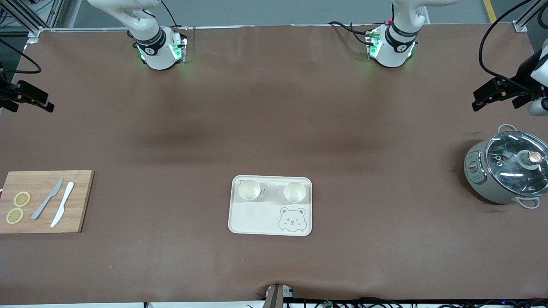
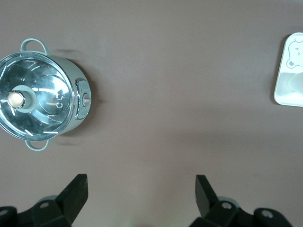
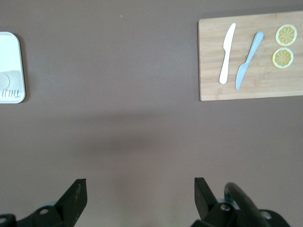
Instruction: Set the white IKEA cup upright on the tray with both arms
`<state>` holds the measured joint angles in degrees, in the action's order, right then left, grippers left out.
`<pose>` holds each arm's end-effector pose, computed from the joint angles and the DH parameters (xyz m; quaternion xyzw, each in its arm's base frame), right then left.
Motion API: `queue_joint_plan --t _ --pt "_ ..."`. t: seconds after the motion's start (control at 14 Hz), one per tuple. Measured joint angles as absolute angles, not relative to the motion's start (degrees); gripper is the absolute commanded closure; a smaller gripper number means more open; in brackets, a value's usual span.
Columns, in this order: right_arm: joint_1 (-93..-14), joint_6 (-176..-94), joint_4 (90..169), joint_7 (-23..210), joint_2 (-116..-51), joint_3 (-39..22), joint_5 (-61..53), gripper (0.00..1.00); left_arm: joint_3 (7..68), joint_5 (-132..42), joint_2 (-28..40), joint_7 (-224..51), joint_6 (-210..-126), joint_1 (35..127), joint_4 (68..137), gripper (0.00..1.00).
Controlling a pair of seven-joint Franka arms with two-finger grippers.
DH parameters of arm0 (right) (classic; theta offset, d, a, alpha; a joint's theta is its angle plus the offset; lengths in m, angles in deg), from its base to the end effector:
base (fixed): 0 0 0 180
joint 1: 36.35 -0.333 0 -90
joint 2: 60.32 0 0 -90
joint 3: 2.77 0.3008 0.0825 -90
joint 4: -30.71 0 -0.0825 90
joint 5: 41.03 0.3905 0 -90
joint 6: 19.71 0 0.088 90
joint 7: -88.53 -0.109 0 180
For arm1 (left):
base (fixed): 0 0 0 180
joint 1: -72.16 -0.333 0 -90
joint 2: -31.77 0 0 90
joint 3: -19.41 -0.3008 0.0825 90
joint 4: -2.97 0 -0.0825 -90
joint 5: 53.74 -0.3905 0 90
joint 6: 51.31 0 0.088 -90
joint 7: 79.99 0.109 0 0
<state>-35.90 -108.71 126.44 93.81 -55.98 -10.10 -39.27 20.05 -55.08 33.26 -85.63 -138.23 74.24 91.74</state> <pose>0.5306 -0.0715 0.5994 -0.9993 0.0216 0.0187 0.0225 0.5476 -0.0234 0.6273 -0.9996 -0.0261 0.0023 0.0120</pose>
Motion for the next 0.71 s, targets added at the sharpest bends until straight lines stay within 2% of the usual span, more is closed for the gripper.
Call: queue_joint_plan --t 0.71 --pt "-36.1 -108.1 126.3 92.5 -55.8 -9.9 -39.3 0.00 20.1 -55.1 33.3 -85.6 -138.3 74.2 91.3 0.00"
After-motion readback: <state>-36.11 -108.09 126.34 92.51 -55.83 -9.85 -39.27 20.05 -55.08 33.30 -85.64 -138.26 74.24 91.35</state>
